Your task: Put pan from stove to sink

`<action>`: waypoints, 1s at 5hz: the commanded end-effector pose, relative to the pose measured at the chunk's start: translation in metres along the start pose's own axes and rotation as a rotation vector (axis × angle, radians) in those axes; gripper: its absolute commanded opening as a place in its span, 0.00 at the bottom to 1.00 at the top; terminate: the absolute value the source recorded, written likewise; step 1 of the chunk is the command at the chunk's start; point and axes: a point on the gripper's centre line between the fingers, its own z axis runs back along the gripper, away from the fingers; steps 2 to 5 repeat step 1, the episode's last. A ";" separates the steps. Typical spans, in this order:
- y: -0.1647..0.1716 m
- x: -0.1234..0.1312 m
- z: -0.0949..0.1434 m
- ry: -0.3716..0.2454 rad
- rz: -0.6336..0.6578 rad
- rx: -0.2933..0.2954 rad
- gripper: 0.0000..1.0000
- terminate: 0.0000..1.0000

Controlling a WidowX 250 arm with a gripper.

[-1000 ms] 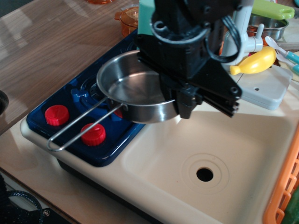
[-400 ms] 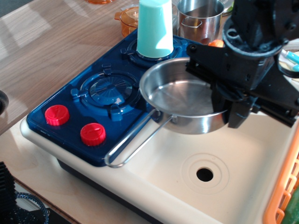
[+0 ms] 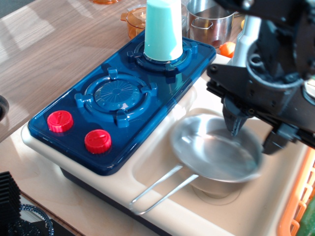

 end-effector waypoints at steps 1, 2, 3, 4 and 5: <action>-0.002 0.007 0.007 -0.028 0.010 -0.011 1.00 1.00; -0.002 0.007 0.007 -0.028 0.010 -0.011 1.00 1.00; -0.002 0.007 0.007 -0.028 0.010 -0.011 1.00 1.00; -0.002 0.007 0.007 -0.028 0.010 -0.011 1.00 1.00; -0.002 0.007 0.007 -0.028 0.010 -0.011 1.00 1.00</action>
